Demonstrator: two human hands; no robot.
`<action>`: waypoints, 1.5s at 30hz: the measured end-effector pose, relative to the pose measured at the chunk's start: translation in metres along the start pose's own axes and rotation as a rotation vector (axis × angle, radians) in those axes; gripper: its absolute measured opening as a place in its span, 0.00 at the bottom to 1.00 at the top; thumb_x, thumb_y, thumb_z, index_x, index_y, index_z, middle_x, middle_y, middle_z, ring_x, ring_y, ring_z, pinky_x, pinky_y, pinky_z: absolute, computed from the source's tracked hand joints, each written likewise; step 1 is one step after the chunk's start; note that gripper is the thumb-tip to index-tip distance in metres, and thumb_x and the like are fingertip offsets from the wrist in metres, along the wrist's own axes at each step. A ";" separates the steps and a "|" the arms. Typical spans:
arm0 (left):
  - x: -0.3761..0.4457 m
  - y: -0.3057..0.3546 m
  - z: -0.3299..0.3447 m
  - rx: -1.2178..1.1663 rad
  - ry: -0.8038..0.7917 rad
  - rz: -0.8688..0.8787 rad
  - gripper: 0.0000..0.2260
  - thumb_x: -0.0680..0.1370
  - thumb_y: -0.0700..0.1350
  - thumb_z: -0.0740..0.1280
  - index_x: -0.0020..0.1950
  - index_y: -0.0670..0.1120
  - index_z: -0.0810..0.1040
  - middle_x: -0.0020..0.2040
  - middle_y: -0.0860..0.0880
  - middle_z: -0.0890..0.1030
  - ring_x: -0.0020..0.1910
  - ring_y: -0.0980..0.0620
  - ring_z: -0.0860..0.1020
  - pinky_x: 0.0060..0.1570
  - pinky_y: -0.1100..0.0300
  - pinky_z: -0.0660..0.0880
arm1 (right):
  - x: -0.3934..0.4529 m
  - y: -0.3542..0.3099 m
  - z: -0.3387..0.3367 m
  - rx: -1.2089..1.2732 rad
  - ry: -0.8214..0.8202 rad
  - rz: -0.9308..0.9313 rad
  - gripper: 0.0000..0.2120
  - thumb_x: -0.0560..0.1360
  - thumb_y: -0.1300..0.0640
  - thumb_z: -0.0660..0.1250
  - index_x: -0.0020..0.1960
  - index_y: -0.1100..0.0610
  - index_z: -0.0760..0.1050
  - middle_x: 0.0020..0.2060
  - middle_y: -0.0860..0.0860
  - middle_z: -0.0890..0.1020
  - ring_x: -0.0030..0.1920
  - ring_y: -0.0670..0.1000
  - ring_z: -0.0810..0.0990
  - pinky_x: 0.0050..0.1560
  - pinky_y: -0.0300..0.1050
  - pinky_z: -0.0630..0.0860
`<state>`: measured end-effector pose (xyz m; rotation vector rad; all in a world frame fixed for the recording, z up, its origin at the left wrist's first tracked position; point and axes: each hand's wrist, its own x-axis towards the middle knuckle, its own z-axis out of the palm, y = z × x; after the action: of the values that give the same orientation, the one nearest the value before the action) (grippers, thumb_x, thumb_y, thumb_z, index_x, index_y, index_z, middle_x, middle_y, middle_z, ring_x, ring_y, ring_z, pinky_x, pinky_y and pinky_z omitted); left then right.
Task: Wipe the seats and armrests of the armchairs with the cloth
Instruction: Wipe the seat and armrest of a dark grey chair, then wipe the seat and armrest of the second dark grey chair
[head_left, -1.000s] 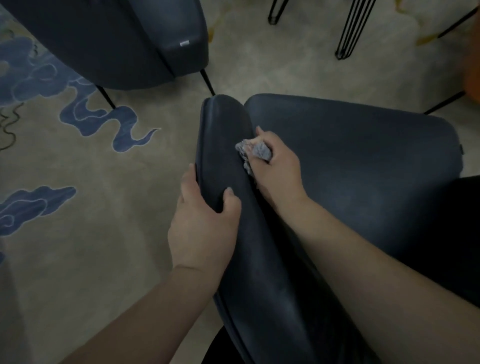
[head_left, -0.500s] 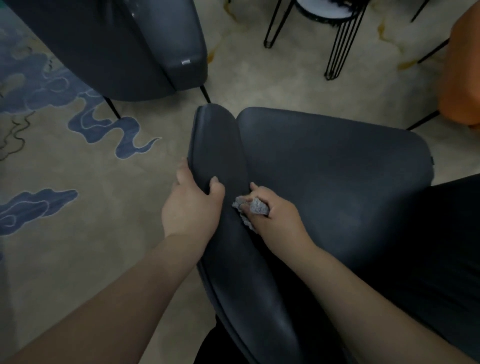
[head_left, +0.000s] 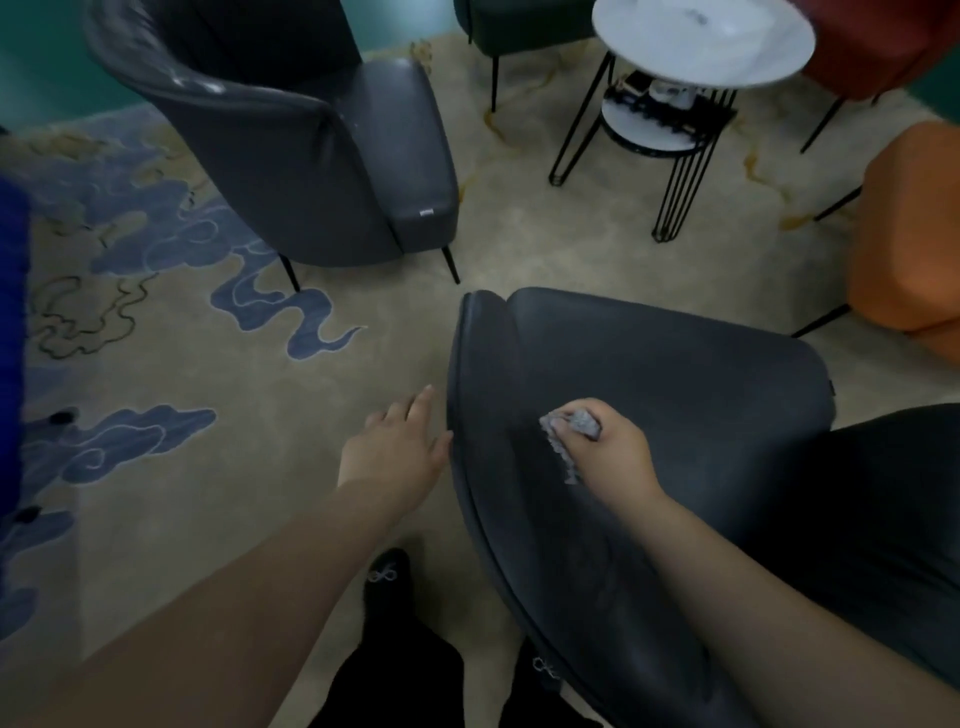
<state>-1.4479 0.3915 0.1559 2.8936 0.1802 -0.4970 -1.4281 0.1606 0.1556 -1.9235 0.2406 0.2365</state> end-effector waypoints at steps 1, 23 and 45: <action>-0.003 -0.012 -0.003 0.033 -0.011 0.013 0.29 0.81 0.60 0.51 0.79 0.52 0.50 0.75 0.50 0.63 0.69 0.45 0.66 0.59 0.48 0.71 | 0.000 -0.007 0.003 0.010 0.020 0.004 0.05 0.73 0.57 0.70 0.39 0.50 0.79 0.36 0.47 0.82 0.32 0.34 0.78 0.25 0.25 0.69; 0.101 -0.236 -0.146 0.206 0.012 0.187 0.29 0.80 0.61 0.52 0.78 0.49 0.55 0.77 0.49 0.60 0.76 0.47 0.58 0.71 0.49 0.57 | 0.105 -0.176 0.196 -0.064 0.173 0.007 0.03 0.75 0.51 0.68 0.47 0.50 0.78 0.40 0.44 0.81 0.40 0.42 0.78 0.34 0.33 0.71; 0.359 -0.223 -0.238 0.161 0.065 0.077 0.29 0.80 0.61 0.52 0.79 0.50 0.55 0.78 0.52 0.60 0.75 0.49 0.58 0.72 0.51 0.56 | 0.394 -0.257 0.196 0.002 0.043 0.110 0.06 0.76 0.51 0.67 0.47 0.54 0.78 0.35 0.52 0.80 0.35 0.51 0.79 0.28 0.41 0.76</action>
<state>-1.0706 0.6905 0.2144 3.0617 0.0389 -0.4228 -0.9878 0.4130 0.2066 -1.9168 0.3766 0.2678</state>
